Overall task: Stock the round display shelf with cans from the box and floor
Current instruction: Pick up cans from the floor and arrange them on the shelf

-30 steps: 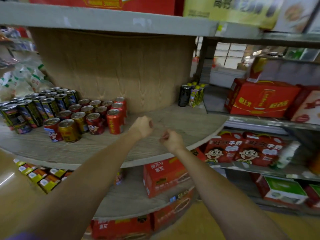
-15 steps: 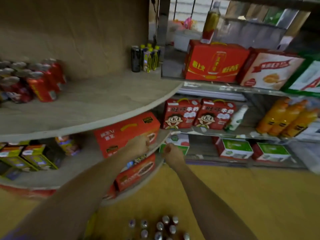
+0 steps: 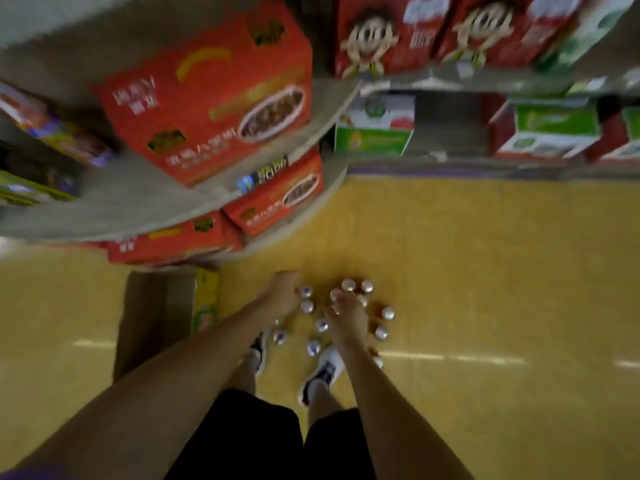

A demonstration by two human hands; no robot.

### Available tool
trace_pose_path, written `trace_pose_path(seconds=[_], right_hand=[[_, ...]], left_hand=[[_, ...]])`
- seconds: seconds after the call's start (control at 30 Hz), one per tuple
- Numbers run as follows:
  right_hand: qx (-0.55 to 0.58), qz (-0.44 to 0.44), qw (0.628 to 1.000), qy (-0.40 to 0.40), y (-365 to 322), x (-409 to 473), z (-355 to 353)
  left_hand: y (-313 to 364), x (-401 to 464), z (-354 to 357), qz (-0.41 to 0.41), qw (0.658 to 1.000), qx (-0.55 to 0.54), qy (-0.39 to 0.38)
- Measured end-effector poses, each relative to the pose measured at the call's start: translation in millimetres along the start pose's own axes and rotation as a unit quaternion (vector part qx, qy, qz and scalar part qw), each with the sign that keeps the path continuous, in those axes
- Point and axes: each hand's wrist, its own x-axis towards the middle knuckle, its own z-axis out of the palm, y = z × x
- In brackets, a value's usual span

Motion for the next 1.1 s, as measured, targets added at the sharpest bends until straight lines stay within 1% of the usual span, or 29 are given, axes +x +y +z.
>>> trace_pose_path(seconds=[0.07,0.1,0.17,0.27,0.37,0.47,0.6,0.77,0.87,0.93,1.0,1.1], right_hand=[[-0.004,0.04,0.999,-0.014,32,9,25],[-0.009,0.055,0.998,-0.018,48,14,38],[-0.007,0.07,0.997,-0.027,73,25,61],[-0.01,0.085,0.996,-0.023,107,42,95],[-0.007,0.089,0.996,-0.026,136,58,124],[-0.005,0.096,0.995,-0.017,161,75,150],[-0.021,0.11,0.993,-0.021,184,104,187],[-0.019,0.131,0.991,-0.027,212,147,239],[-0.022,0.141,0.99,-0.007,225,172,270],[-0.016,0.148,0.989,0.0,232,188,289],[-0.011,0.151,0.988,0.004,238,203,308],[-0.011,0.157,0.987,0.014,244,224,330]], left_hand=[[-23,10,27,-0.038,0.999,-0.019,0.004],[-35,14,39,-0.05,0.998,-0.025,-0.007],[-63,27,69,-0.066,0.997,-0.021,-0.016],[-87,41,104,-0.076,0.997,-0.007,-0.014],[-108,58,133,-0.065,0.997,0.005,-0.03],[-133,79,162,-0.063,0.998,0.001,-0.029],[-162,112,190,-0.082,0.996,-0.012,-0.032],[-201,160,223,-0.11,0.988,-0.083,-0.068],[-224,189,240,-0.122,0.984,-0.122,-0.048],[-237,208,247,-0.124,0.985,-0.119,-0.023],[-251,226,250,-0.123,0.988,-0.089,0.001],[-269,253,254,-0.097,0.993,-0.063,-0.013]])
